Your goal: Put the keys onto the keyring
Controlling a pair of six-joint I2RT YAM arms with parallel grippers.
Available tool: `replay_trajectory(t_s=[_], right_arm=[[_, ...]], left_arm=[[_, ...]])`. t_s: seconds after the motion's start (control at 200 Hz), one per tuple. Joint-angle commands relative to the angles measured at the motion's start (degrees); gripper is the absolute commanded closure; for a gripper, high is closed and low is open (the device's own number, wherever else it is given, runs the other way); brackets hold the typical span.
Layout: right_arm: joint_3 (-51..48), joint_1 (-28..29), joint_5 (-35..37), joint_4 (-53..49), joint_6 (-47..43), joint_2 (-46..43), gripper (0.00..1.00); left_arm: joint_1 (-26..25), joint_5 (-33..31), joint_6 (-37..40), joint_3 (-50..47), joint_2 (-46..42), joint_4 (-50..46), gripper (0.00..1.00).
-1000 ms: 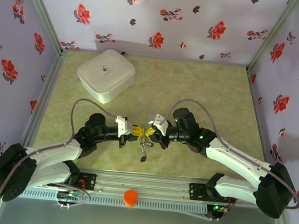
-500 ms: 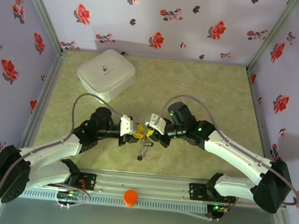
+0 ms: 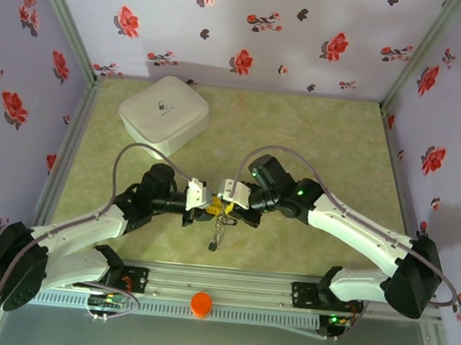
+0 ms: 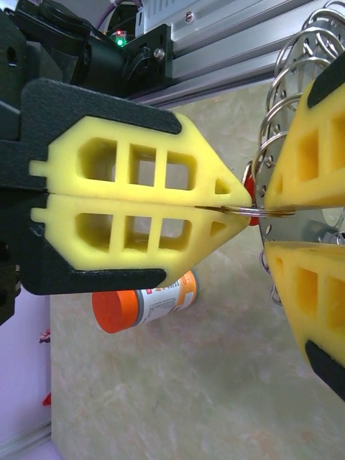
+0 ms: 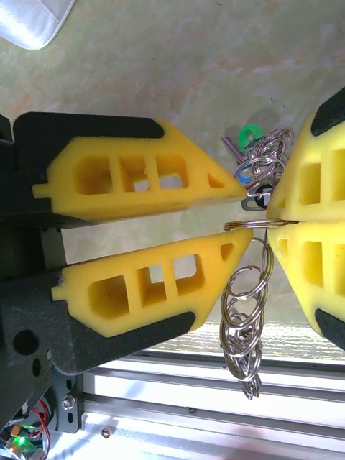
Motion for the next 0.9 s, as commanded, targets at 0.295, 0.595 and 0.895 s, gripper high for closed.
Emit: replay_trajectory(t_s=[0.295,0.595,0.895], right_arm=[[1.98,1.17,0.97,1.60,0.36,0.42,1.00],[-5.88,-2.64,-1.93,7.31,6.39,-6.15,0.76],[-7.60,-2.68,-3.67,10.16,8.74,-5.09,0.76]], left_arm=[[-0.30,2.00,0.77,1.60,-0.37,-0.36,1.00],[-0.30,1.52,-0.50,-1.40,-1.80,4.42,1.00],[-0.30,1.21,-1.67,-2.60,-2.49,6.96,1.00]])
